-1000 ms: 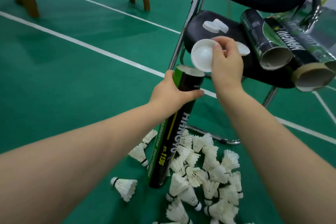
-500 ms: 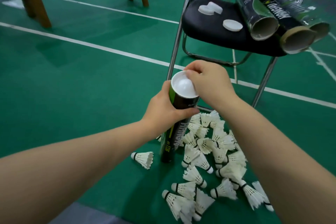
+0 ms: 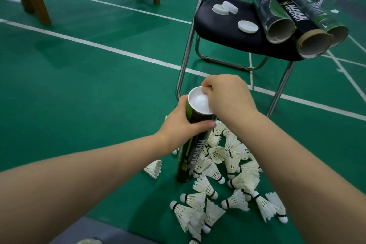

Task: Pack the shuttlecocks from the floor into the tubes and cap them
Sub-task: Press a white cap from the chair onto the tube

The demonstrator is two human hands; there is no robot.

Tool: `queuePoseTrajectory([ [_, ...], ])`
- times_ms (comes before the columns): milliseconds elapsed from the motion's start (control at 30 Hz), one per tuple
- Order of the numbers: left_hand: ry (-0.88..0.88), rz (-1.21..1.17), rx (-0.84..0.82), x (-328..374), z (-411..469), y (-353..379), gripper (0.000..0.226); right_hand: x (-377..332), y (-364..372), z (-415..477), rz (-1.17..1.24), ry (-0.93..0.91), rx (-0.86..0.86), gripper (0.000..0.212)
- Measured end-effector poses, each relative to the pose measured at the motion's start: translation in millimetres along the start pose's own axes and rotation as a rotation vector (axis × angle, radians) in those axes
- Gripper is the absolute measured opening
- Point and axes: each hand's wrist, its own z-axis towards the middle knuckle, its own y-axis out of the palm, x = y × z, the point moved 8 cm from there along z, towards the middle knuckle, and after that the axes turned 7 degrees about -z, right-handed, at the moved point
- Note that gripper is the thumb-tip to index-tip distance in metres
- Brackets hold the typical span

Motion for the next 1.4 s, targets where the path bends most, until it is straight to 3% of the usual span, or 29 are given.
queuePoseTrajectory([
  [133,0.005,-0.176,-0.068,9,-3,5,0.075,6,0,-4,0.083,0.038,-0.012,0.026],
  [300,-0.113,-0.322,0.199,26,4,-9,0.041,12,4,-9,0.290,0.145,-0.009,0.021],
  [400,-0.144,-0.350,0.254,25,6,-9,0.022,20,17,-7,0.324,0.244,-0.158,0.025],
  [467,-0.154,-0.365,0.252,25,7,-8,0.019,25,26,-7,0.381,0.313,-0.285,0.033],
  [567,-0.180,-0.457,0.254,28,4,-7,0.018,26,28,-5,0.369,0.312,-0.347,0.037],
  [967,-0.121,-0.432,0.362,29,2,-12,0.024,23,28,-10,0.406,0.339,-0.214,0.046],
  [1100,-0.135,-0.486,0.319,30,0,-8,0.023,23,27,-12,0.418,0.320,-0.192,0.043],
  [1167,-0.145,-0.521,0.298,30,-3,-7,0.022,24,35,-16,0.531,0.371,-0.270,0.036],
  [1233,-0.164,-0.551,0.282,28,-6,-7,0.020,22,55,-32,0.846,0.489,-0.517,0.046],
  [1300,-0.183,-0.596,0.257,28,-10,-8,0.019,17,70,-48,1.058,0.490,-0.757,0.060],
  [1400,-0.195,-0.648,0.188,30,-14,-6,0.023,20,76,-52,1.131,0.461,-0.823,0.078],
])
